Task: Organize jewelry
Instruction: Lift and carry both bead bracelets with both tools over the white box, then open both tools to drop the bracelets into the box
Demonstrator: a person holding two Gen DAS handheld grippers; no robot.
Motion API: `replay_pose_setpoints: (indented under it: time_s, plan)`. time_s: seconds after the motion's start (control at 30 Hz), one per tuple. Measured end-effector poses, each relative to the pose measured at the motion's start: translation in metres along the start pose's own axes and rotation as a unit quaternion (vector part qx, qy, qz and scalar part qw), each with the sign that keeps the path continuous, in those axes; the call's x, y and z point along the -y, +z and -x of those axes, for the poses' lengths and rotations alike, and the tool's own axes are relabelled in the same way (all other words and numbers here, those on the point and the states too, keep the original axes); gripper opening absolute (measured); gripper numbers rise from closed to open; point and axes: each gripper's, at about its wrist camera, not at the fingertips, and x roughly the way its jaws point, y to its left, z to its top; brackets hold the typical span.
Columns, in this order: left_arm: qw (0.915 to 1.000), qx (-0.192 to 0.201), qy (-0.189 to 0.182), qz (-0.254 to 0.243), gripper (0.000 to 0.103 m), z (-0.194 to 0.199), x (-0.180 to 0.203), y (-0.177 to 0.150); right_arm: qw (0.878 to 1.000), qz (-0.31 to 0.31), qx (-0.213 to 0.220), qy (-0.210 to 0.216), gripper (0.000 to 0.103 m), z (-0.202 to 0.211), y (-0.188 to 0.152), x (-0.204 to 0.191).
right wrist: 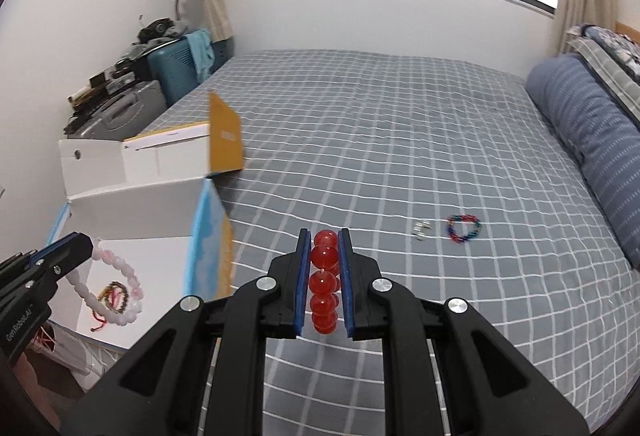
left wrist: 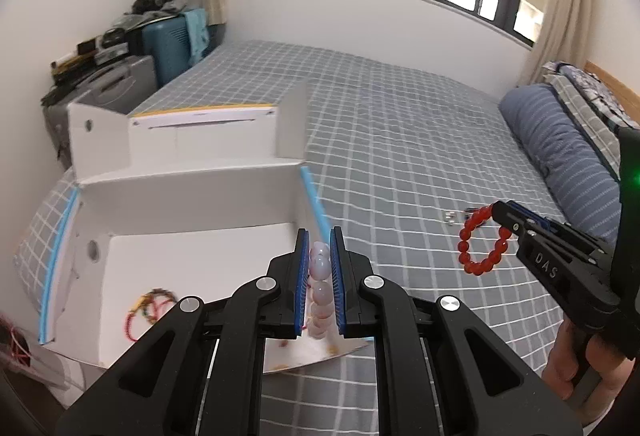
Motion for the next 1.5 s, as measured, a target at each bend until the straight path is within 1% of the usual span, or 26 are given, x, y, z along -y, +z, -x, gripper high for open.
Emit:
replay_pose_setpoints:
  time_s: [0.13,0.23,0.37,0.53,0.67,0.77,0.83,0.93,1.07,1.27,1.43,1.5]
  plan:
    - [0.9997,0.001,0.022,0.014,0.01,0.002,-0.032,-0.002,1.0,0.019,0.008,0.012,0.013,-0.002,0.003,-0.028]
    - [0.9991,-0.003,0.035,0.025,0.01,0.0,-0.053,-0.005,0.999,0.037,0.022,0.016,0.013,0.001,0.0,-0.052]
    - [0.9976,-0.007,0.055,0.042,0.01,0.001,-0.081,-0.01,0.998,0.049,0.03,0.037,0.013,0.0,-0.005,-0.082]
    - [0.9958,-0.006,0.07,0.058,0.01,0.006,-0.105,-0.016,0.996,0.059,0.04,0.058,0.013,-0.005,-0.013,-0.115]
    - [0.9943,-0.008,0.082,0.067,0.01,0.008,-0.121,-0.021,0.994,0.072,0.029,0.074,0.013,-0.017,-0.021,-0.139]
    - [0.9928,-0.018,0.091,0.076,0.01,0.002,-0.133,-0.026,0.993,0.078,0.016,0.083,0.013,-0.031,-0.03,-0.151]
    - [0.9922,-0.025,0.094,0.078,0.01,-0.003,-0.14,-0.03,0.993,0.077,0.006,0.086,0.013,-0.043,-0.034,-0.156]
    - [0.9912,-0.036,0.098,0.081,0.01,-0.014,-0.148,-0.036,0.993,0.077,-0.022,0.089,0.013,-0.065,-0.043,-0.163]
    - [0.9893,-0.054,0.106,0.085,0.01,-0.031,-0.16,-0.044,0.992,0.083,-0.042,0.081,0.013,-0.082,-0.052,-0.169]
    - [0.9877,-0.068,0.112,0.085,0.011,-0.047,-0.167,-0.048,0.991,0.087,-0.07,0.079,0.013,-0.105,-0.062,-0.175]
    - [0.9864,-0.078,0.119,0.083,0.011,-0.055,-0.168,-0.051,0.99,0.091,-0.072,0.079,0.013,-0.106,-0.062,-0.177]
    - [0.9861,-0.078,0.121,0.082,0.011,-0.054,-0.168,-0.051,0.991,0.094,-0.066,0.075,0.014,-0.103,-0.063,-0.177]
